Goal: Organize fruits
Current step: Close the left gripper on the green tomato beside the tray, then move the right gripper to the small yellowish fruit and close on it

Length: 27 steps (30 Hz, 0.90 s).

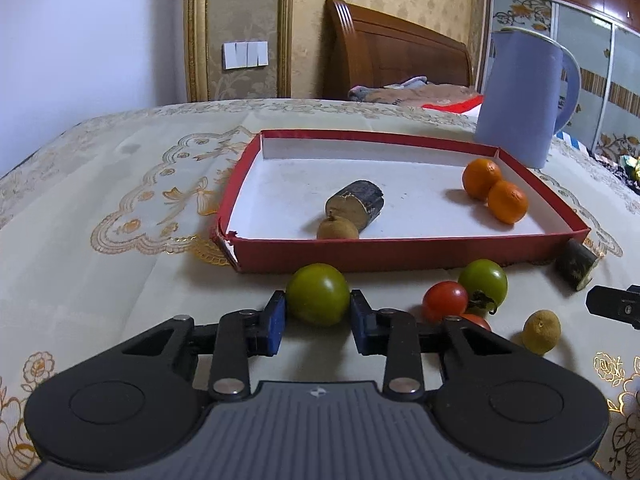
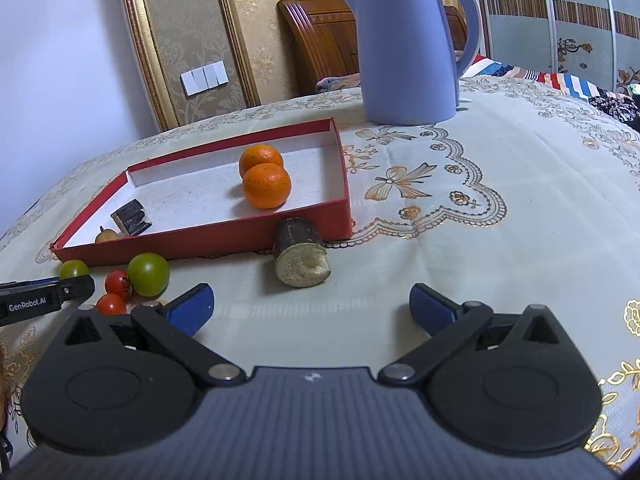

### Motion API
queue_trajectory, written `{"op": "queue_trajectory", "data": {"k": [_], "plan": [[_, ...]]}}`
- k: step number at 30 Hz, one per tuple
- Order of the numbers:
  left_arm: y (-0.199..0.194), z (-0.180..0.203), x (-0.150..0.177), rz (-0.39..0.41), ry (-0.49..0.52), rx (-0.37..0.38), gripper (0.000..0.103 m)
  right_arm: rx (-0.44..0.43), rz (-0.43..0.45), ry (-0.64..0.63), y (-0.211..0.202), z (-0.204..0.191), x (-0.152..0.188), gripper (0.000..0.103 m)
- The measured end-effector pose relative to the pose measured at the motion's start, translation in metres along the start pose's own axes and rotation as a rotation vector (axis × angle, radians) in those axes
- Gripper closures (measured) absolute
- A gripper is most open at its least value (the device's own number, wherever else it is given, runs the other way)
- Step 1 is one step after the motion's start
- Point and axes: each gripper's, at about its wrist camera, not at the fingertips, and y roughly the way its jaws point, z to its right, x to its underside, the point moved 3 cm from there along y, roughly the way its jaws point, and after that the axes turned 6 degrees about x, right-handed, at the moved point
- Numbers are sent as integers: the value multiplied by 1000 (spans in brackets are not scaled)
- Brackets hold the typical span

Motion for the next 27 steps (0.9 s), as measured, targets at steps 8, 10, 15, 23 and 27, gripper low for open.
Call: {"op": "queue_trajectory", "data": {"k": [8, 10, 15, 23, 27], "plan": [[1, 6, 1, -4, 27, -19, 70, -114, 79, -99, -20, -17, 3, 0], [1, 8, 1, -5, 36, -25, 70, -133, 73, -140, -22, -27, 6, 0], [2, 7, 0, -5, 34, -23, 70, -162, 49, -224, -21, -55, 11, 7], [2, 0, -1, -3, 19, -11, 70, -188, -17, -235, -9, -70, 11, 29], [2, 1, -1, -3, 19, -11, 70, -176, -21, -235, -7, -72, 11, 34]]}}
